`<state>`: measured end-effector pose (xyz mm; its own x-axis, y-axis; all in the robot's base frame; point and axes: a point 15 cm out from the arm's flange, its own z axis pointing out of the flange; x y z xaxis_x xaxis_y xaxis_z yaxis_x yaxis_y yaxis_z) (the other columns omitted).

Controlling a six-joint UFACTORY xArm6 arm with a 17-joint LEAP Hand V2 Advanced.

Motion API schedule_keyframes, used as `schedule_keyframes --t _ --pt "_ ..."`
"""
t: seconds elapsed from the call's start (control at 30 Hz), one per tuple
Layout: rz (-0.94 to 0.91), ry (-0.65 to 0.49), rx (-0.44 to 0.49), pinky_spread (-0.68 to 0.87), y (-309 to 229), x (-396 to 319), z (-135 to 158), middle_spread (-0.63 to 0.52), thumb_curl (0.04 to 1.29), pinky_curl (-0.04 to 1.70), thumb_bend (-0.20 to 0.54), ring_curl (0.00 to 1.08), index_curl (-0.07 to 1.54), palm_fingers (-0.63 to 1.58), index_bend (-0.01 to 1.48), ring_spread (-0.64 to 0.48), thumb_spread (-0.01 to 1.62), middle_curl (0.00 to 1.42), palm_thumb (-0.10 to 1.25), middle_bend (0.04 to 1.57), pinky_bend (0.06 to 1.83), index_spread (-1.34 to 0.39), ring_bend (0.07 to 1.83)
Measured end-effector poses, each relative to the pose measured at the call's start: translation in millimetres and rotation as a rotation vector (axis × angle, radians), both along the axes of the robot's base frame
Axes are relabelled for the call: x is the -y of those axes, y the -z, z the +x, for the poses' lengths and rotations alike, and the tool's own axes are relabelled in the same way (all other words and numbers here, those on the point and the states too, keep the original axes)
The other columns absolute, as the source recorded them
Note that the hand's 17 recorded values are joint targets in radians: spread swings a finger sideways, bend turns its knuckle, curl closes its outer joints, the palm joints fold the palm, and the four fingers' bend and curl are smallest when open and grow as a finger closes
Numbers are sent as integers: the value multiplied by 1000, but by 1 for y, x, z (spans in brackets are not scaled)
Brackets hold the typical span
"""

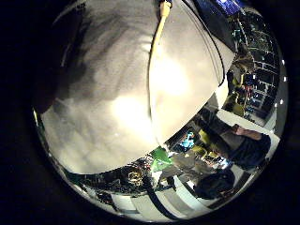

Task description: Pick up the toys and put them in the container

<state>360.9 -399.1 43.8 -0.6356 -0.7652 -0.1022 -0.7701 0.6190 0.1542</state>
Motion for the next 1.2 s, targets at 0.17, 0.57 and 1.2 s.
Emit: schedule_keyframes --t 0.17,0.57,1.2 --pt "-23 -21 -18 478 2 14 0 72 312 283 -15 276 247 400 150 209 961 349 516 322 581 -217 474" --pt "-65 -34 -22 -380 -7 33 -13 -224 355 431 -18 482 457 1390 570 -262 952 599 753 937 1030 -413 1037" --pt "-118 -122 61 -194 -164 -24 -13 -128 555 764 -14 578 724 1191 1127 -172 945 668 1041 1293 1281 -226 1415"
